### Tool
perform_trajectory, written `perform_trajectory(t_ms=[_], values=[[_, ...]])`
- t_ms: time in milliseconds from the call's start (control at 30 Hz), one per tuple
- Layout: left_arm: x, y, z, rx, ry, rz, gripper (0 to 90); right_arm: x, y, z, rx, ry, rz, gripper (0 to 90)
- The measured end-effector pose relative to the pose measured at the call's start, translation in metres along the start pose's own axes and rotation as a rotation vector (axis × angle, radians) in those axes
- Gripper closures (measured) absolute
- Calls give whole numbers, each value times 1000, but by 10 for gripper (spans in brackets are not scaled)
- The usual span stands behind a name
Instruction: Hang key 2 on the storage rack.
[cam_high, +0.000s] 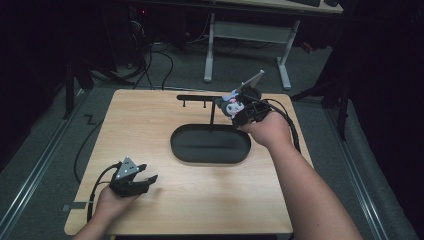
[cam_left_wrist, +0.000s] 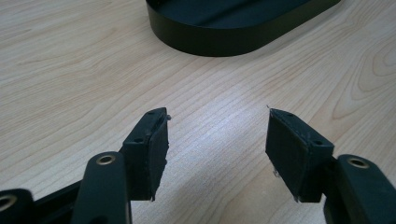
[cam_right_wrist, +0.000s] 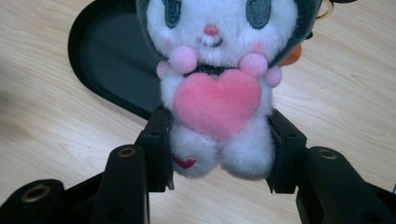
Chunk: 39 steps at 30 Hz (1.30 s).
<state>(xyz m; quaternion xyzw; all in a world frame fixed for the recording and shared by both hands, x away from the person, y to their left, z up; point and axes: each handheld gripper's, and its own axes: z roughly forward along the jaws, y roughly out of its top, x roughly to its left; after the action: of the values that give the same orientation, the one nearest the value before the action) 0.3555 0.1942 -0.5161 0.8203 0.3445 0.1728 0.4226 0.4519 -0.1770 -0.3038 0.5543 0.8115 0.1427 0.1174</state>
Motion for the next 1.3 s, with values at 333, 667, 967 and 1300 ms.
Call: perform_trajectory(t_ms=[333, 667, 967, 1300], values=[[-1, 0, 2, 2, -5, -1, 394, -12, -18, 26, 38, -6, 37, 520], [-3, 0, 3, 7, -9, 8, 394, -11, -29, 60, 90, 21, 32, 515], [-3, 0, 3, 11, -7, 12, 394, -7, -25, 87, 82, 54, 36, 479], [-3, -1, 4, 14, -12, 16, 394, -4, -29, 88, 65, 82, 67, 341]])
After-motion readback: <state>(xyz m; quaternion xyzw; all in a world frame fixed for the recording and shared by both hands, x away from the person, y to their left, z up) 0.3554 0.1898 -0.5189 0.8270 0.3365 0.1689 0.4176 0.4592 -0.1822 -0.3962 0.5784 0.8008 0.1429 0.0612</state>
